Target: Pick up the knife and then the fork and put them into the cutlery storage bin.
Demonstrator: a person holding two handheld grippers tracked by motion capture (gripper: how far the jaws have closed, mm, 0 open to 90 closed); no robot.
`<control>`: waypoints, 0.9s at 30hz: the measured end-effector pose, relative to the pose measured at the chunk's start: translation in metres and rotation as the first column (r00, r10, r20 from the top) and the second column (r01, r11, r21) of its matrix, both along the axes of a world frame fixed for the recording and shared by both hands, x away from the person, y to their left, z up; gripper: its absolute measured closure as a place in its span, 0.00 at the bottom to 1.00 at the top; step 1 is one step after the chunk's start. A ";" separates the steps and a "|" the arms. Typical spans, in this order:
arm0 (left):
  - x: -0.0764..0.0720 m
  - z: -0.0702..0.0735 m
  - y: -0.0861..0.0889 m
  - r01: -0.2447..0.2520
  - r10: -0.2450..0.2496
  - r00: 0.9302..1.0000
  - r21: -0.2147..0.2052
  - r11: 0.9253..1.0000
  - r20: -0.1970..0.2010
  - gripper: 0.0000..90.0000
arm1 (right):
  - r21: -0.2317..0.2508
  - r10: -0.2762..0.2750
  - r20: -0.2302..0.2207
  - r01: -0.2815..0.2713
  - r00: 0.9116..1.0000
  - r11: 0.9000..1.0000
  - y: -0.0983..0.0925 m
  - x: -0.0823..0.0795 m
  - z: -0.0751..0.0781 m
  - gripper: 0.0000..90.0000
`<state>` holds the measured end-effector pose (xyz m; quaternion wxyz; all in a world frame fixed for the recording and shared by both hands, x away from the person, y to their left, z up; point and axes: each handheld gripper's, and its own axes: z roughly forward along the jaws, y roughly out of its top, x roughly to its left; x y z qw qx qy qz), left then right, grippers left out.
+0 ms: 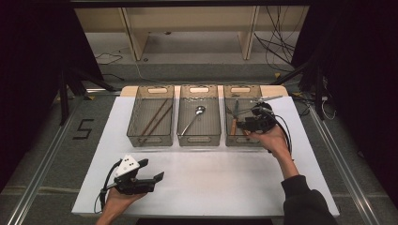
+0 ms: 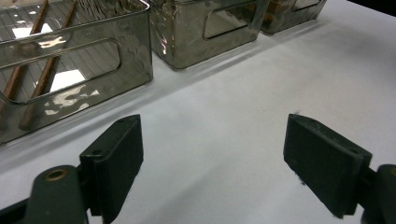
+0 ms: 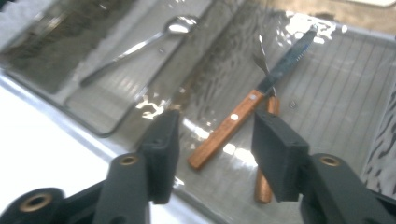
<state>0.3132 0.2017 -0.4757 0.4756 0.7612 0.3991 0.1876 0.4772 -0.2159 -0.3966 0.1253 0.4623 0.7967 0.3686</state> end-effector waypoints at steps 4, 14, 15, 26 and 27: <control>0.000 -0.001 0.000 0.002 -0.002 1.000 0.002 1.000 -0.003 0.22 | 0.062 0.040 0.072 -0.045 0.997 0.997 0.001 -0.022 0.004 0.48; 0.001 -0.001 0.000 0.003 -0.003 1.000 0.001 1.000 -0.004 0.21 | 0.121 0.141 0.188 -0.166 0.972 0.979 0.015 -0.074 -0.006 0.36; 0.000 -0.001 0.000 0.002 -0.002 1.000 -0.003 1.000 -0.006 0.21 | 0.122 0.147 0.201 -0.174 0.969 0.977 0.016 -0.078 -0.007 0.35; 0.001 -0.002 0.000 0.009 -0.009 1.000 -0.013 1.000 -0.014 0.21 | 0.175 0.160 0.273 -0.213 0.949 0.961 0.008 -0.122 -0.028 0.30; 0.001 -0.002 0.000 0.010 -0.010 1.000 -0.012 1.000 -0.015 0.21 | 0.178 0.160 0.272 -0.213 0.949 0.961 0.006 -0.125 -0.031 0.30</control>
